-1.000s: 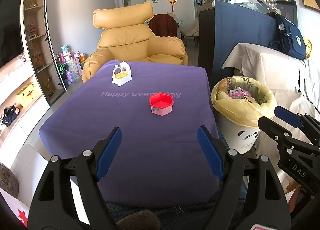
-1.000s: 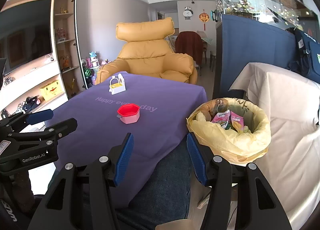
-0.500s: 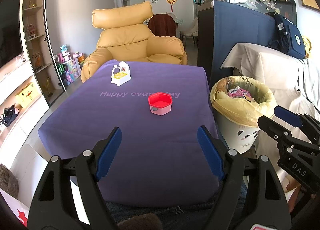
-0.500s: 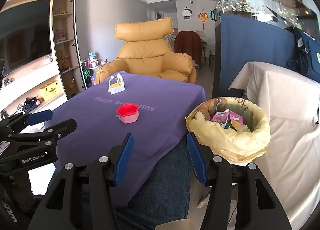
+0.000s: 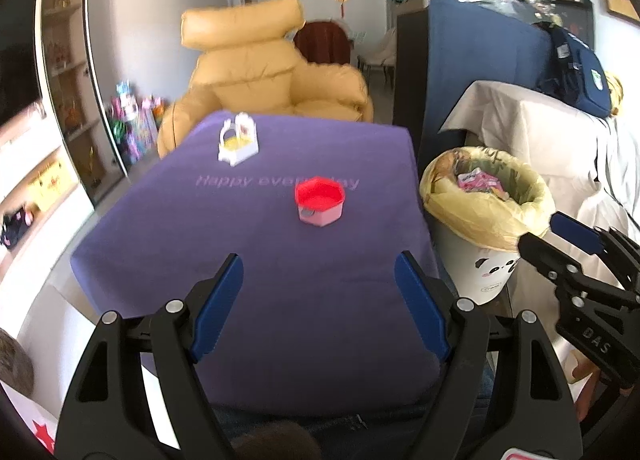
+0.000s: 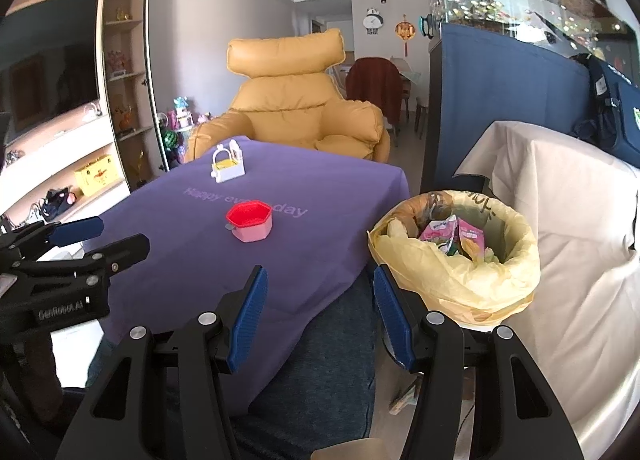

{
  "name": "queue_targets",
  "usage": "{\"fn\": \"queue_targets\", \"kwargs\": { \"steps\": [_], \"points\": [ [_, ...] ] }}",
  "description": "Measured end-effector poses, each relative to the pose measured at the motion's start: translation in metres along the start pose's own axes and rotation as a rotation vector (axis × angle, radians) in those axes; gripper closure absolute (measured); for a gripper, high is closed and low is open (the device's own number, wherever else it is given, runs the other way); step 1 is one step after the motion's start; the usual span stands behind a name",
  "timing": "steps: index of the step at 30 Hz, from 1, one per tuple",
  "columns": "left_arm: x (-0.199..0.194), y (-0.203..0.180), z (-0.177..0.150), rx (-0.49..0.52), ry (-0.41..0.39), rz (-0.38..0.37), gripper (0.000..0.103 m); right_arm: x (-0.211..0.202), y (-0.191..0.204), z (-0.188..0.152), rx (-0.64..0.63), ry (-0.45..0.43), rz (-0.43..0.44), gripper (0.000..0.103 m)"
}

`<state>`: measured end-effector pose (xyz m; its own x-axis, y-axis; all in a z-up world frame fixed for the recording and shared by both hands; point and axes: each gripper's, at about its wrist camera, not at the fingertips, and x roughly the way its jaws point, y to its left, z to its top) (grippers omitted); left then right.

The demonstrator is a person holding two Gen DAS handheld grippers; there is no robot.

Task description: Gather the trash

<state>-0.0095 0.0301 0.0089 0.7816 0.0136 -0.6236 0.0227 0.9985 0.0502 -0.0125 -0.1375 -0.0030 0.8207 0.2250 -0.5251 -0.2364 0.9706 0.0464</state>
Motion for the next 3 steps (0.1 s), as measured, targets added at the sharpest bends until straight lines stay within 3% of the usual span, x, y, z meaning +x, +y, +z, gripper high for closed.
{"fn": "queue_targets", "kwargs": {
  "steps": [3],
  "points": [
    [0.024, 0.020, 0.008, -0.036, 0.048, -0.005, 0.029, 0.018, 0.004, 0.004, -0.021, 0.031, 0.004, 0.051]
  ]
}}
